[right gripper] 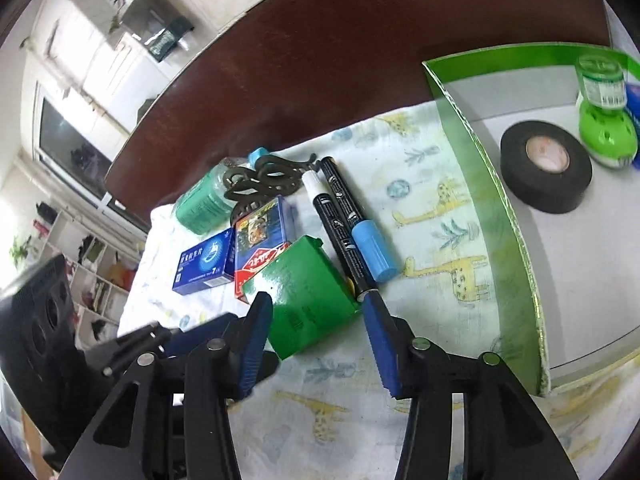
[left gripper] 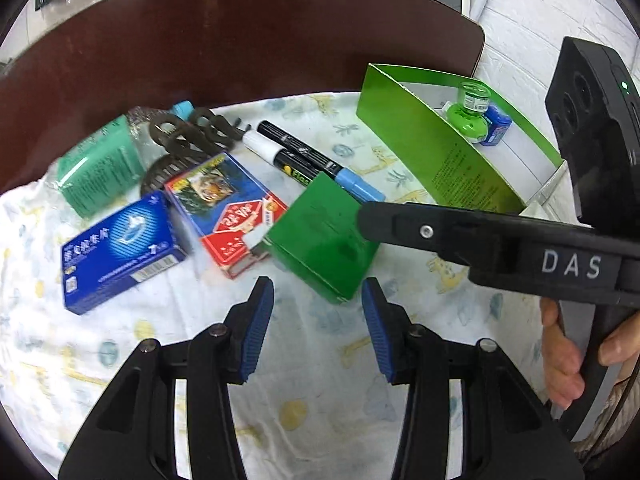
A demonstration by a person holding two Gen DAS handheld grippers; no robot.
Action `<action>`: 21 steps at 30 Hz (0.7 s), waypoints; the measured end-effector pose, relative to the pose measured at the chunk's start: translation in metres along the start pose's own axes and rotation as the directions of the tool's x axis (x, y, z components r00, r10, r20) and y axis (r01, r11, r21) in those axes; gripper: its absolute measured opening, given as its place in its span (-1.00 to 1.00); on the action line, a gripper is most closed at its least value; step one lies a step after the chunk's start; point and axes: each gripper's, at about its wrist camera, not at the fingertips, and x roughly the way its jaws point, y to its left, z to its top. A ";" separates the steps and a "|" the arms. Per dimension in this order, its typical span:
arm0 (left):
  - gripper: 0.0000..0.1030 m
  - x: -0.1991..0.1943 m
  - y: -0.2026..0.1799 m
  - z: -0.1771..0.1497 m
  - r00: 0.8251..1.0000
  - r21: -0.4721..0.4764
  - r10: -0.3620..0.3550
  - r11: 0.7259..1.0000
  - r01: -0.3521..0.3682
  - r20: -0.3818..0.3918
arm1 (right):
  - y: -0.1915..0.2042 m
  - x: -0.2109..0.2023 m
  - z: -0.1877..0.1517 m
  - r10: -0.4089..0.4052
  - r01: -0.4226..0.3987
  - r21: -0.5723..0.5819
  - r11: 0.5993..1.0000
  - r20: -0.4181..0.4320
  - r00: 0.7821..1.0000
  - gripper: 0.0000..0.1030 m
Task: Organize rigid objects
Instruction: 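Withdraw the right tool and reach to the small green box, then close the right tool on the small green box and lift it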
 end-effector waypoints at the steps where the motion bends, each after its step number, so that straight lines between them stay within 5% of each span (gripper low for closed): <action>1: -0.18 0.002 0.000 0.001 1.000 -0.006 -0.011 1.000 0.011 0.001 | -0.001 0.002 0.001 -0.006 0.006 0.010 1.000 -0.002 1.000 -0.04; 10: -0.18 0.008 0.010 0.005 0.998 -0.046 -0.061 0.997 0.061 -0.002 | -0.005 0.024 0.004 0.014 -0.009 0.070 0.998 -0.070 0.997 -0.04; 16: -0.16 0.003 0.019 -0.007 0.999 -0.036 -0.048 0.998 0.047 -0.019 | 0.017 0.024 -0.007 0.068 -0.068 0.005 0.998 -0.126 0.990 -0.04; 21: -0.17 0.000 0.023 -0.007 0.999 -0.049 -0.041 0.998 0.040 -0.006 | 0.017 0.023 0.002 0.023 -0.023 0.004 1.000 -0.087 0.996 -0.04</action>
